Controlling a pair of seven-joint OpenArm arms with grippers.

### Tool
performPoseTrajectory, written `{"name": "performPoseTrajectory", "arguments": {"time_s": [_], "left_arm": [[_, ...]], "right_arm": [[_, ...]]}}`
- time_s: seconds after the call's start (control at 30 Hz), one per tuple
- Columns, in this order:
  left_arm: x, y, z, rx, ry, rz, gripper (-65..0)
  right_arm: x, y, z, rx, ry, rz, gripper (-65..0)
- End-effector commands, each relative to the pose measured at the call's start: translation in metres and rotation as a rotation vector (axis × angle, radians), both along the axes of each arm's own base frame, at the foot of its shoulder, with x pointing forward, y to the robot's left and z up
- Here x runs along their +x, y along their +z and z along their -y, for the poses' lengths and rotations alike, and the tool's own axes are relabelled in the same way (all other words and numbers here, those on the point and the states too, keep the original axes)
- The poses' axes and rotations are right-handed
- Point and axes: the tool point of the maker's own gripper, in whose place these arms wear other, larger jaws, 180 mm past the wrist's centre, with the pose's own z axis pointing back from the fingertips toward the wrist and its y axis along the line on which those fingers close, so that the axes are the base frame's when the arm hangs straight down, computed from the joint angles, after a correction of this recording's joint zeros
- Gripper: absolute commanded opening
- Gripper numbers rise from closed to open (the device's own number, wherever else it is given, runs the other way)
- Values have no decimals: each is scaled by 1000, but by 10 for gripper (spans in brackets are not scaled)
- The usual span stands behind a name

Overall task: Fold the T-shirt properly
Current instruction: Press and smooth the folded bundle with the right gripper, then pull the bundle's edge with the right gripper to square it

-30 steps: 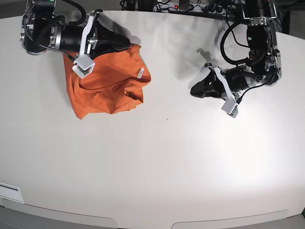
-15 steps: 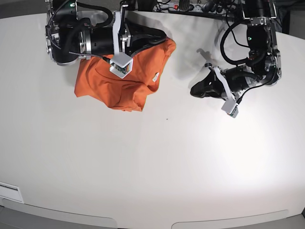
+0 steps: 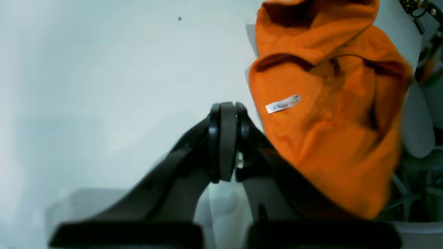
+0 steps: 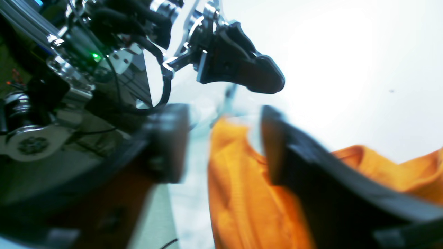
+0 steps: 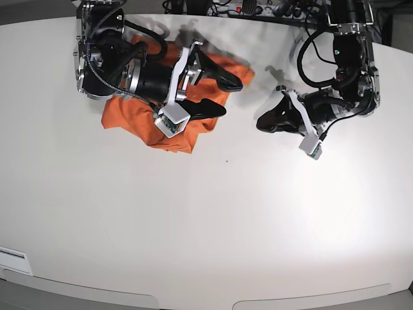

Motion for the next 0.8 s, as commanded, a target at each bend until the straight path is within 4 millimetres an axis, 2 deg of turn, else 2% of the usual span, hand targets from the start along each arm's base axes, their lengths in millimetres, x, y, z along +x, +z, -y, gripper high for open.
{"name": "performPoseTrajectory", "arguments": {"time_s": [0.0, 0.1, 0.2, 0.5, 0.57, 0.67, 0.77], "left_arm": [[6, 14, 1, -21, -6, 52, -649], [7, 15, 1, -21, -6, 53, -649], [6, 13, 0, -14, -8, 48, -649], [-6, 2, 0, -6, -8, 9, -649], [-10, -1, 0, -7, -8, -3, -649], [-12, -3, 0, -7, -8, -9, -649], [-12, -2, 0, -10, -8, -8, -649]], "right_arm": [[-4, 20, -7, 78, 31, 26, -211], [-10, 26, -13, 90, 75, 34, -213], [-1, 32, -10, 47, 76, 93, -214], [59, 24, 58, -233, -98, 303, -218], [70, 19, 71, -281, -123, 326, -239], [81, 9, 82, -322, -125, 318, -289], [89, -1, 85, -347, -112, 294, -295]]}}
